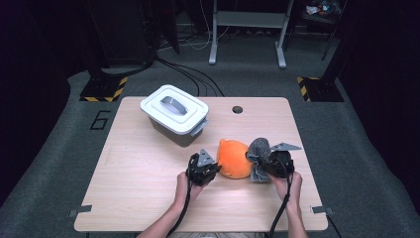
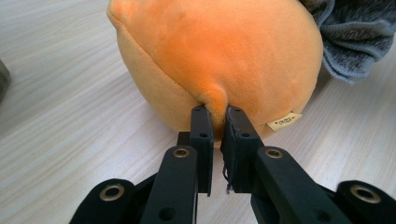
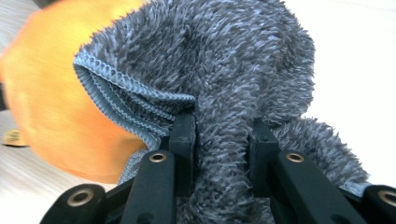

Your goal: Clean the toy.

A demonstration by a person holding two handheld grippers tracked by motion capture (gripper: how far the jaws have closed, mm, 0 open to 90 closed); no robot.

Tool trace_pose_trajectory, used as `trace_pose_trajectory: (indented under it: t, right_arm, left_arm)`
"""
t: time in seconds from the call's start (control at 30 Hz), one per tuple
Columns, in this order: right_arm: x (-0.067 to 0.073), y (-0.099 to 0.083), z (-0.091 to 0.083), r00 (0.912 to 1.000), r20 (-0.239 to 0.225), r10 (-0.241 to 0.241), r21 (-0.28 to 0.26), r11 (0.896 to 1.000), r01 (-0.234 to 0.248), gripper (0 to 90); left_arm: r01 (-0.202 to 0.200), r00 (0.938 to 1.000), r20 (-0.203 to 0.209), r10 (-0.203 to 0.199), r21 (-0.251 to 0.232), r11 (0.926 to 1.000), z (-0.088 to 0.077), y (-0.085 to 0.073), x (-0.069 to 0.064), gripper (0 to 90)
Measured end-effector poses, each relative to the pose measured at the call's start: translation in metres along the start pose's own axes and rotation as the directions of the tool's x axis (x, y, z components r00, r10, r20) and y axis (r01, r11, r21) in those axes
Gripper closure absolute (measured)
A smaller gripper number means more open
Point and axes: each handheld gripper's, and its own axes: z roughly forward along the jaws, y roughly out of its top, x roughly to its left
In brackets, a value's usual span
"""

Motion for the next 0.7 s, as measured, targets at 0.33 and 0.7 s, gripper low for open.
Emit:
trace_pose_trajectory:
  t: [0.33, 0.7]
  right_arm:
    - [-0.007, -0.012, 0.025, 0.9987, 0.036, 0.035, 0.089, 0.995, -0.038, 68.8]
    - [-0.01, -0.012, 0.028, 0.9982, 0.057, 0.017, 0.124, 0.992, -0.024, 69.2]
  left_arm:
    - [0.005, 1.0, 0.0, -0.005, 0.002, 1.0, 0.0, -0.002, 0.002, 82.8]
    - [0.004, 1.0, -0.003, -0.004, -0.002, 1.0, -0.001, -0.002, 0.002, 82.7]
